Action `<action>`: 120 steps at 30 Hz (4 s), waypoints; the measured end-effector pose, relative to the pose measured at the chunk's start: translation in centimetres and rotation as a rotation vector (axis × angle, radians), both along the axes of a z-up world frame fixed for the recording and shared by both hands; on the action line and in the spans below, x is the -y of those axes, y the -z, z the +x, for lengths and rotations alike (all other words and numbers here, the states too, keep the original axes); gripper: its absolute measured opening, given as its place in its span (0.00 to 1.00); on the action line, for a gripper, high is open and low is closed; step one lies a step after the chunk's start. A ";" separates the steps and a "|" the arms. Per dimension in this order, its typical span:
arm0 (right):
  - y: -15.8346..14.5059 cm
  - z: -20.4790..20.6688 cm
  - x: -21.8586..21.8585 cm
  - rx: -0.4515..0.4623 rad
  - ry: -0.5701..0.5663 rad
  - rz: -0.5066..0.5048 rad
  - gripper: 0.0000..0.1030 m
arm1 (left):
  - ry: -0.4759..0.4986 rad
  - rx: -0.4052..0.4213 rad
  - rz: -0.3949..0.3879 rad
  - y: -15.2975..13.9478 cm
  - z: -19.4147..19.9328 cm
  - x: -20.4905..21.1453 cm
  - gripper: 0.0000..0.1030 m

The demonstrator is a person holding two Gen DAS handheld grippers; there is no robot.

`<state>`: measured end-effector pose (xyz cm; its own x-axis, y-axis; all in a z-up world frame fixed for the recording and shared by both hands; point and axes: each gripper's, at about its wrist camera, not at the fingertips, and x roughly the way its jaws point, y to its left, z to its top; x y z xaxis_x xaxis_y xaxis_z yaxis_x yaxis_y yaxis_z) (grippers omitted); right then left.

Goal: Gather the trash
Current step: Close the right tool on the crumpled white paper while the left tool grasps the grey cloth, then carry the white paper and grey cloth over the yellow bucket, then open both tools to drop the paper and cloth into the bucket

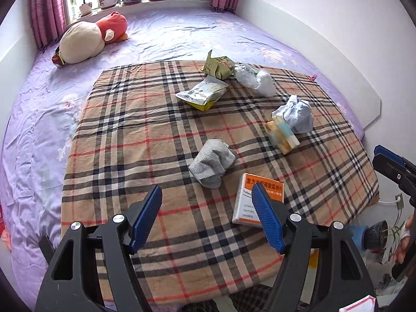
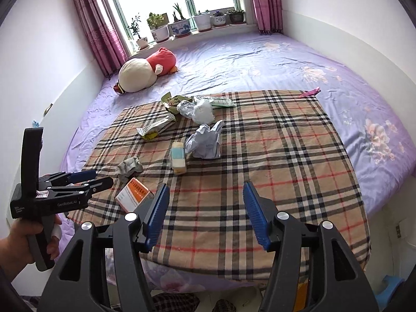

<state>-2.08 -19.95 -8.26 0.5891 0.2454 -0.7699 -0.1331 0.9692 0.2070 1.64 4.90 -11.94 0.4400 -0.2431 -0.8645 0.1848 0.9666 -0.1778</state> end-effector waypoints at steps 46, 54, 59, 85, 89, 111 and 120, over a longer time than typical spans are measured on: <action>5.6 13.6 -5.5 -0.098 -0.088 -0.039 0.42 | 0.049 -0.007 0.060 2.5 4.4 2.5 0.34; 4.0 11.7 -3.2 -0.077 -0.059 -0.035 0.42 | 0.057 -0.009 0.042 2.1 4.8 1.7 0.32; 3.3 9.4 -1.3 -0.070 -0.032 -0.029 0.42 | 0.082 0.013 0.035 0.7 4.4 2.2 0.32; 1.3 -10.9 11.2 -0.065 0.311 0.061 0.42 | 0.715 0.053 -0.006 -2.8 -4.5 21.4 0.32; 1.9 -14.9 14.2 -0.080 0.408 0.070 0.42 | 0.853 0.047 -0.005 -2.5 -7.3 25.7 0.32; 14.0 -27.9 27.5 -0.242 0.697 0.115 0.42 | 1.413 -0.108 0.160 9.2 -19.1 46.9 0.32; 22.7 -27.8 30.6 -0.339 0.682 0.168 0.42 | 1.418 -0.203 0.256 16.4 -19.4 50.1 0.32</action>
<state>-29.91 -50.53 -30.97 0.3908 0.0432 -0.9195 0.5778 0.7661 0.2815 -17.72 -45.21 -28.36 -0.1665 -0.1940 -0.9668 0.9853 0.0056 -0.1709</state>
